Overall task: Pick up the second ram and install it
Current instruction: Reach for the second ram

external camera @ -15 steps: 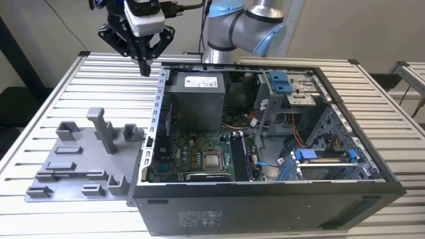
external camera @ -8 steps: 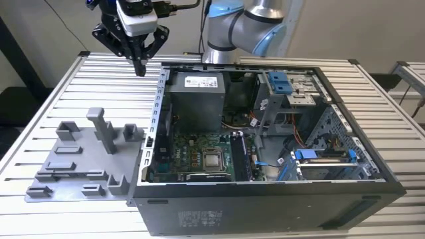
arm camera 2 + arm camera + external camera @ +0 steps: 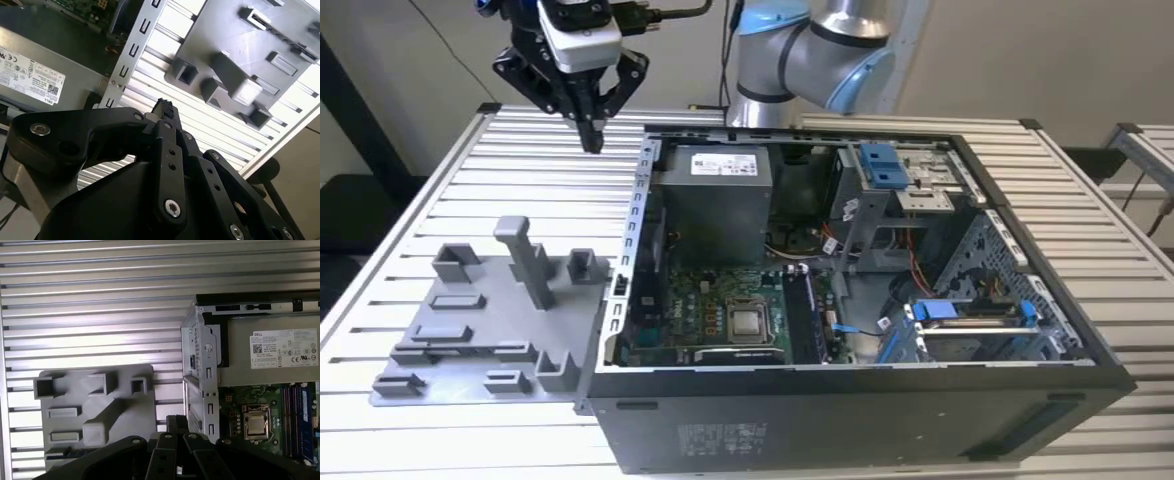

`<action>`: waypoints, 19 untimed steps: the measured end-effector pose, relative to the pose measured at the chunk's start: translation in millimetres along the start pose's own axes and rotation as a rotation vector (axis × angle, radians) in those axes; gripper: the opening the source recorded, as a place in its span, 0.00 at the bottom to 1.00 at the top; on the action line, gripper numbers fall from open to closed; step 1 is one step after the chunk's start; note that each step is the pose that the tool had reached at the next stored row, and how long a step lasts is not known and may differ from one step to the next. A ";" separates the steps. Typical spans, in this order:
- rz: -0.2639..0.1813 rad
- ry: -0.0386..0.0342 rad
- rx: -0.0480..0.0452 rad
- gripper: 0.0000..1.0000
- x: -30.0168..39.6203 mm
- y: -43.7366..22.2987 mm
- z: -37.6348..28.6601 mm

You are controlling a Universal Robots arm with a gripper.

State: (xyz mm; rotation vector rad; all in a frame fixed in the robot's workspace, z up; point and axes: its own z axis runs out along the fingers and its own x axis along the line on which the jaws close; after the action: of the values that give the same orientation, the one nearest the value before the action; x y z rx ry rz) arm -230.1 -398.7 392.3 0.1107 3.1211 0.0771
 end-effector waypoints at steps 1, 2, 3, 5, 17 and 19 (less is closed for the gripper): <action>0.000 0.0000 0.0000 0.11 1.4 -0.1 0.0; 0.000 0.0000 0.0000 0.11 2.8 -0.2 0.0; 0.000 0.0000 0.0001 0.11 4.3 -0.3 -0.1; 0.000 0.0000 0.0000 0.11 6.7 -0.5 0.0; 0.000 0.0000 0.0000 0.11 25.8 -1.8 -0.3; 0.000 0.0000 0.0000 0.11 28.7 -2.0 -0.3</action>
State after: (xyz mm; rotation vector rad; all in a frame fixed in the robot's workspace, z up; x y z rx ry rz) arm -259.0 -398.7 392.0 0.1107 3.1211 0.0771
